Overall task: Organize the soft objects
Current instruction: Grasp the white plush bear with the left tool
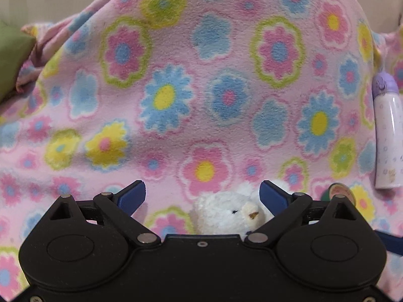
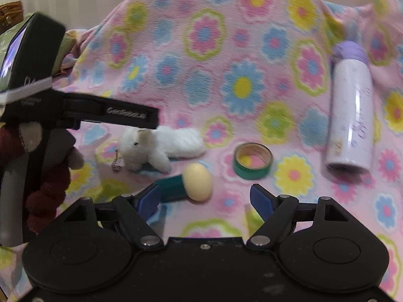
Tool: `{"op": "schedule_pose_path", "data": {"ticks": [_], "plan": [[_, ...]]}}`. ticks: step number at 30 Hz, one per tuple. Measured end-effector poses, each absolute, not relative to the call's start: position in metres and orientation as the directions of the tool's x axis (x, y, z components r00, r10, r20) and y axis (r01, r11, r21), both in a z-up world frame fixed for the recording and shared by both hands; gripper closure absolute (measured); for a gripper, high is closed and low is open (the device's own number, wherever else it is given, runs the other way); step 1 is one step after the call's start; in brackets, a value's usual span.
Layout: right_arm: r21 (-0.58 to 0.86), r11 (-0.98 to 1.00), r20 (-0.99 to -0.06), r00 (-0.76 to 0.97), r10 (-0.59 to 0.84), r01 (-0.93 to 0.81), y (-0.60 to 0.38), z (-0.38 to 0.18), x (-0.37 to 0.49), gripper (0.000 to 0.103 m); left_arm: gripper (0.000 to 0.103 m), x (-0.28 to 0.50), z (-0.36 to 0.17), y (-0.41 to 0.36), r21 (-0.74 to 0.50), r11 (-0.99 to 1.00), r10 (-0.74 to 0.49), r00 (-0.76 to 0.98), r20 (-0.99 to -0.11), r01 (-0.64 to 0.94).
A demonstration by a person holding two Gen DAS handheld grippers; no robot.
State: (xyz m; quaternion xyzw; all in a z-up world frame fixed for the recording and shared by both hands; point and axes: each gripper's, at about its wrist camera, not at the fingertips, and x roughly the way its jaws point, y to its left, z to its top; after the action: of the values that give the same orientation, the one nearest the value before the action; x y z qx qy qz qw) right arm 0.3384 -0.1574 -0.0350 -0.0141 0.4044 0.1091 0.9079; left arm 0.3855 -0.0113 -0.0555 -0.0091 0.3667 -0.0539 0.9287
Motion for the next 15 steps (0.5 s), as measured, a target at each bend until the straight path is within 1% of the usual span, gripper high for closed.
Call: {"op": "schedule_pose_path", "data": {"ticks": [2,6,10,13,15], "plan": [[0.055,0.974,-0.738,0.648,0.187,-0.219,-0.152,-0.038,0.343,0.025,0.008,0.389,-0.053,-0.007,-0.094,0.992,-0.124,0.710,-0.693,0.082],[0.039,0.970,-0.746,0.639,0.188,-0.240,-0.149,-0.044,0.352,0.025,0.009,0.391,-0.050,-0.004,-0.124,0.990,-0.136,0.689,-0.712,0.067],[0.031,0.966,-0.747,0.637,0.193,-0.257,-0.146,-0.048,0.360,0.025,0.009,0.393,-0.049,-0.003,-0.133,0.988,-0.147,0.672,-0.726,0.072],[0.037,0.964,-0.747,0.633,0.201,-0.262,-0.146,-0.049,0.361,0.029,0.009,0.391,-0.049,-0.003,-0.128,0.989,-0.146,0.664,-0.733,0.076],[0.041,0.964,-0.746,0.634,0.205,-0.263,-0.146,-0.050,0.361,0.028,0.009,0.389,-0.049,-0.004,-0.125,0.989,-0.148,0.659,-0.737,0.082]]}}
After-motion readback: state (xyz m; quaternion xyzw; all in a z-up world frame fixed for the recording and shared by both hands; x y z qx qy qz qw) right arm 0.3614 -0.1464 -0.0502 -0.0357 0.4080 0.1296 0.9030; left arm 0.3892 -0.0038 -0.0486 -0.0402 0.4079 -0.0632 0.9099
